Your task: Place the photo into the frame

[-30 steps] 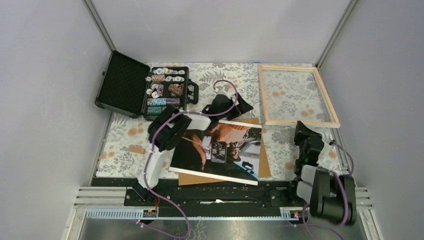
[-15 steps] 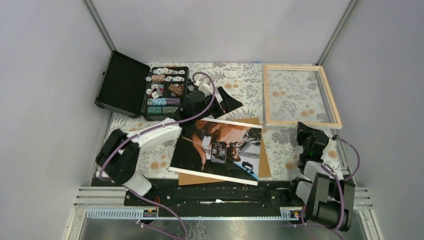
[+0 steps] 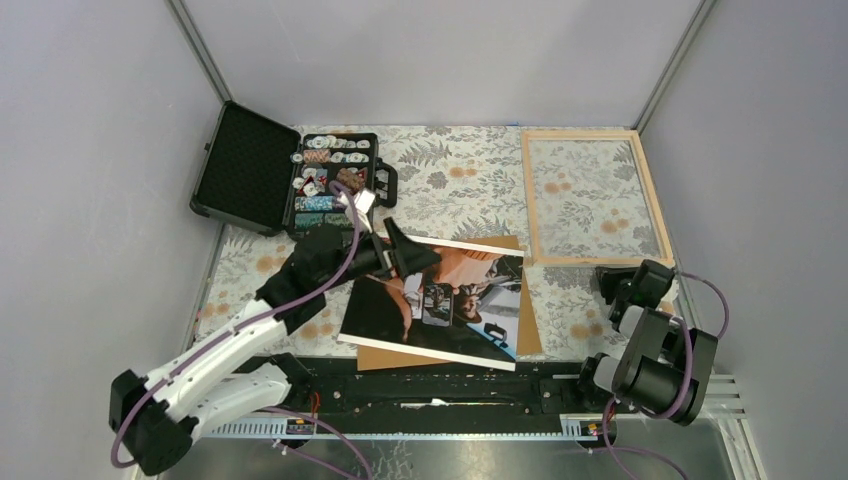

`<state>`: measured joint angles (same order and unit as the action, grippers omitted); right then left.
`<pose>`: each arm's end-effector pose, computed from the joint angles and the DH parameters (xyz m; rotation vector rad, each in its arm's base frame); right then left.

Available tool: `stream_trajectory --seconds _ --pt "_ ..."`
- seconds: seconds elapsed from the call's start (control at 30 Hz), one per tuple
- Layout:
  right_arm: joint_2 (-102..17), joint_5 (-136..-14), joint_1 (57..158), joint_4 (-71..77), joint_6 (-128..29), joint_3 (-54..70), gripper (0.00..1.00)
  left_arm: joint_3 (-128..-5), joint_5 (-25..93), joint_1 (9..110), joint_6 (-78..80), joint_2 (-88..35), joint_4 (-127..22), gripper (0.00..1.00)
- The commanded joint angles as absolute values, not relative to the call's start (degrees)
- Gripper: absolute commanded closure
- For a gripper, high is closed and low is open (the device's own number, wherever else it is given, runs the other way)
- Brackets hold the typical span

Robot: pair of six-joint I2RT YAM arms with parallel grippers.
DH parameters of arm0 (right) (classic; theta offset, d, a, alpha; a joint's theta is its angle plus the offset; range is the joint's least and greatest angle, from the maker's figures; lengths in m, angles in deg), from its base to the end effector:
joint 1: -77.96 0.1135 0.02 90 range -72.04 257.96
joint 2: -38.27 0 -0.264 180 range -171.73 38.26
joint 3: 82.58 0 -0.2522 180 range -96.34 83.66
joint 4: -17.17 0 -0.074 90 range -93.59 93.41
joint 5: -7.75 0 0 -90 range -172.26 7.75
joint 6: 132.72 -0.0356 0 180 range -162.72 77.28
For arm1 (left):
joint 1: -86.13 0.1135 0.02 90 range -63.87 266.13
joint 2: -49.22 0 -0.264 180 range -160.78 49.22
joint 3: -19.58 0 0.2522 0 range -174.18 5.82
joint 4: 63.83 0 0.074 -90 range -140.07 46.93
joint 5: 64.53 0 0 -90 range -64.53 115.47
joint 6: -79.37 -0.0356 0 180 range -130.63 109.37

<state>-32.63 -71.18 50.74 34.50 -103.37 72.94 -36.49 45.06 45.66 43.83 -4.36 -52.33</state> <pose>0.1834 -0.0866 0.1273 1.3792 1.6049 0.5534 0.1607 -0.1528 0.3201 0.0479 1.9736 -1.4569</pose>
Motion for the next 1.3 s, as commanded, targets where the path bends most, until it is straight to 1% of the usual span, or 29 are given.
stream_trajectory --seconds 0.0,0.1,0.2,0.27,0.33,0.4,0.47,0.53,0.6,0.67,0.73,0.8,0.83,0.97,1.1,1.27 --pt "-35.0 -68.4 48.4 20.5 -89.4 65.0 0.72 -31.0 46.0 45.4 43.5 2.4 -45.2 0.01" --pt "-33.7 -69.4 48.3 6.5 -83.5 57.8 0.46 -27.3 45.6 45.4 43.9 5.0 -44.0 0.01" --pt "-27.6 -69.3 48.5 -4.9 -80.6 55.8 0.28 -23.8 43.3 45.4 43.5 5.8 -44.2 0.01" --pt "-22.0 -69.7 49.9 -10.3 -79.4 54.9 0.23 -22.5 41.5 45.4 42.7 5.1 -44.7 0.01" --pt "-17.0 -72.0 54.3 -15.6 -77.7 53.1 0.18 -21.6 40.3 45.4 42.1 3.2 -45.8 0.01" --pt "-15.5 -72.8 62.1 -19.0 -75.9 51.2 0.12 -21.3 40.3 45.4 41.7 0.2 -47.6 0.01" --pt "-17.2 -70.1 69.7 -19.3 -73.7 49.8 0.05 -21.3 40.9 45.3 41.6 -3.1 -49.5 0.01" --pt "-22.0 -66.7 77.7 -20.1 -71.5 48.2 0.06 -20.5 40.9 45.1 42.1 -5.4 -52.0 0.01" --pt "-25.5 -67.2 84.6 -20.7 -70.6 46.9 0.06 -19.2 40.3 44.9 43.2 -7.0 -55.3 0.01" --pt "-27.5 -63.7 88.1 -17.8 -70.5 47.3 0.06 -18.1 39.4 44.7 44.2 -8.5 -58.4 0.01" --pt "-29.5 -57.4 89.3 -15.0 -71.3 48.1 0.08 -17.8 39.3 44.6 44.5 -10.8 -60.3 0.01" --pt "-30.2 -54.4 90.1 -12.7 -72.1 49.8 0.09 -17.9 39.2 44.5 44.7 -13.1 -61.4 0.01" --pt "-30.1 -54.4 90.2 -12.0 -72.0 50.5 0.09 -17.8 39.1 44.5 44.6 -14.4 -62.0 0.01" --pt "-30.9 -61.1 89.9 -11.3 -70.1 50.0 0.07 -16.5 37.1 44.4 45.9 -17.1 -64.9 0.01" --pt "-37.4 -59.1 88.2 -6.4 -70.6 48.6 0.08 -13.9 35.3 44.5 48.9 -18.7 -67.3 0.01" --pt "-42.7 -60.5 87.0 -2.1 -71.3 46.2 0.1 -12.4 34.1 44.4 49.8 -20.9 -67.2 0.01"
